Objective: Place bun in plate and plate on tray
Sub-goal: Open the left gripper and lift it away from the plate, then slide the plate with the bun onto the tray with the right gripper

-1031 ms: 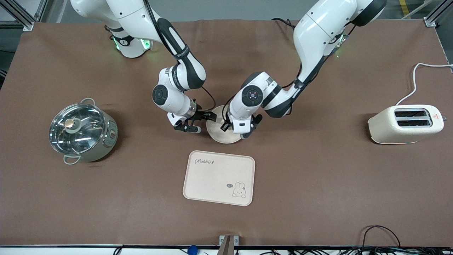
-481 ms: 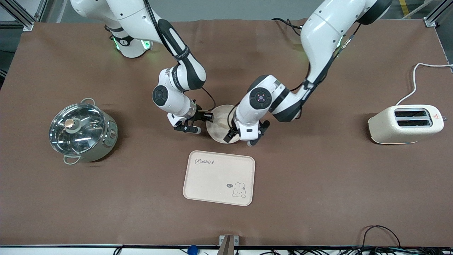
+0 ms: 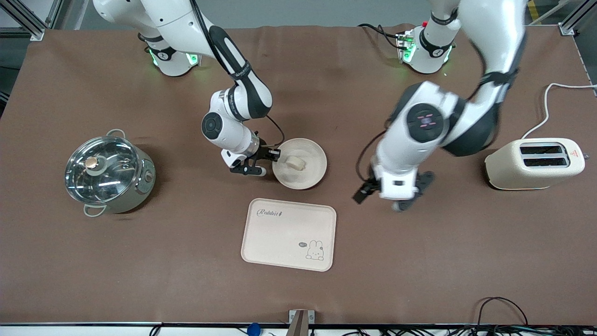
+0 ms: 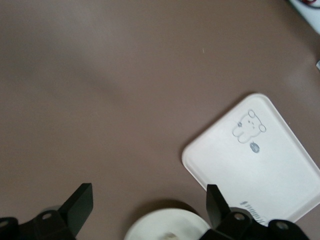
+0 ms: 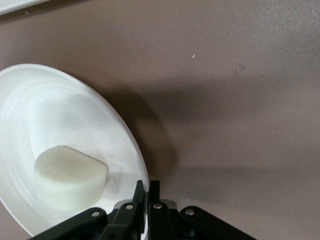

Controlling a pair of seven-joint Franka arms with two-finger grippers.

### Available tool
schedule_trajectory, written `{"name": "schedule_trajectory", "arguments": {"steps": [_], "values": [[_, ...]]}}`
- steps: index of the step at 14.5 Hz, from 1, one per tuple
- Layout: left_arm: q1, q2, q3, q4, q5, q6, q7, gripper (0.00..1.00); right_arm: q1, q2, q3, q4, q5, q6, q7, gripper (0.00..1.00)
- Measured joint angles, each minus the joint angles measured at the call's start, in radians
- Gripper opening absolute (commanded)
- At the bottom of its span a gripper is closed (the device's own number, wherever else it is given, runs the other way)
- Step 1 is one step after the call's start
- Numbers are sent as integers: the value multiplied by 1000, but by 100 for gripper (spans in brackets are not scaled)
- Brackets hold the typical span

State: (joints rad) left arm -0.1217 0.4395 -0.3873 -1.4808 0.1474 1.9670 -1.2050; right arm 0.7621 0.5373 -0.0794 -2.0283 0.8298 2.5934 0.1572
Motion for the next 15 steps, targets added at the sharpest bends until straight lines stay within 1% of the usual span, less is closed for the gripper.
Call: {"name": "schedule_trajectory", "arguments": {"steps": [3,7,9,11,12,15], "values": [[101,-104,1,3,0,-128,249,100,0,-10,0,7,0,0,-5,0],[212,-243,1,5,0,-306,603,100,-10,-51,-9,43,6,-11,-1,0],[252,-302,1,4,0,-376,732,100,-35,-48,-15,88,9,-17,1,0],[261,-349,15,-2,-1,-406,835,100,-80,-4,-18,165,10,-28,23,0],[246,-372,42,-13,-3,-414,879,100,-107,31,-20,215,10,-52,32,0],[143,-443,202,-67,-48,-421,1006,100,-177,149,-22,386,4,-170,34,0]]}}
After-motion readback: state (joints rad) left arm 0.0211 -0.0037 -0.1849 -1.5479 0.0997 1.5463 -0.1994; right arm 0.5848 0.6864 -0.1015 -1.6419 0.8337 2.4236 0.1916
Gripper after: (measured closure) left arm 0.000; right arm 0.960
